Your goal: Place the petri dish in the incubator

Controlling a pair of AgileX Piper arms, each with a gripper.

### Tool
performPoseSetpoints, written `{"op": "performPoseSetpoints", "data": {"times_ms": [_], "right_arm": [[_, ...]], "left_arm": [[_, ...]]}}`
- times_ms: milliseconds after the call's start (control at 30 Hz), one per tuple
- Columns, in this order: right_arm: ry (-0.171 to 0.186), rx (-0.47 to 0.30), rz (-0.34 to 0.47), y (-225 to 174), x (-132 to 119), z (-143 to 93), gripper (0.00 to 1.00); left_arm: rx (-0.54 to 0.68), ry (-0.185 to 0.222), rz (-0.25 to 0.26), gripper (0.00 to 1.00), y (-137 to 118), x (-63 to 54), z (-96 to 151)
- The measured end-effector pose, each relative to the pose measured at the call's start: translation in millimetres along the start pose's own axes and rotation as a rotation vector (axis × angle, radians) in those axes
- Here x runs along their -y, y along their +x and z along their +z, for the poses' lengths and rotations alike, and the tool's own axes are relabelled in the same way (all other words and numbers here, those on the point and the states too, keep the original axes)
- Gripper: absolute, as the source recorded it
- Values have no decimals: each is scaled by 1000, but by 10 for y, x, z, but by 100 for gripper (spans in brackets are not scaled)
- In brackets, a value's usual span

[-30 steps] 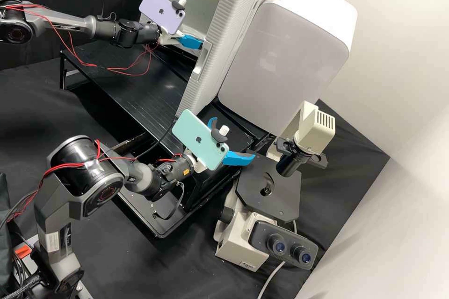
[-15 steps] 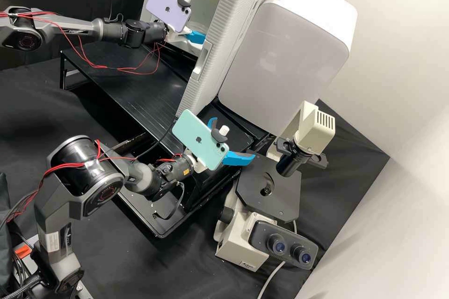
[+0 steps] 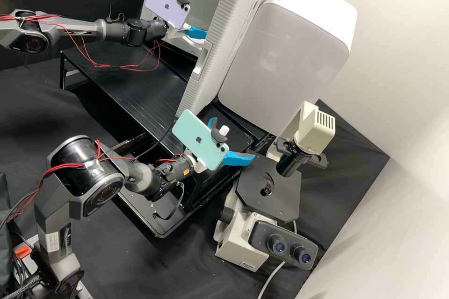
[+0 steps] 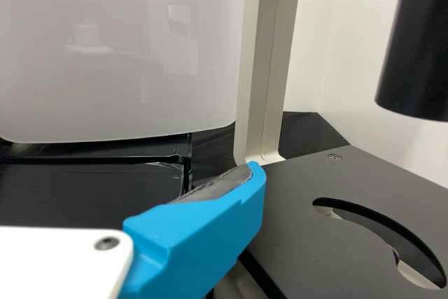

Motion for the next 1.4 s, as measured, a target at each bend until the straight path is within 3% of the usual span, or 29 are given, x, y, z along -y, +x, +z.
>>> {"op": "performPoseSetpoints", "data": {"times_ms": [733, 767, 1000, 1400], "right_arm": [[0, 0, 0, 0, 0, 0, 100], [0, 0, 0, 0, 0, 0, 100], [0, 0, 0, 0, 0, 0, 100], [0, 0, 0, 0, 0, 0, 100]], "left_arm": [[-8, 4, -15, 0, 18, 71, -20], [-9, 6, -19, 100, 19, 85, -24], [-14, 41, -30, 100, 29, 156, -47], [-13, 43, -30, 100, 29, 156, -47]]}}
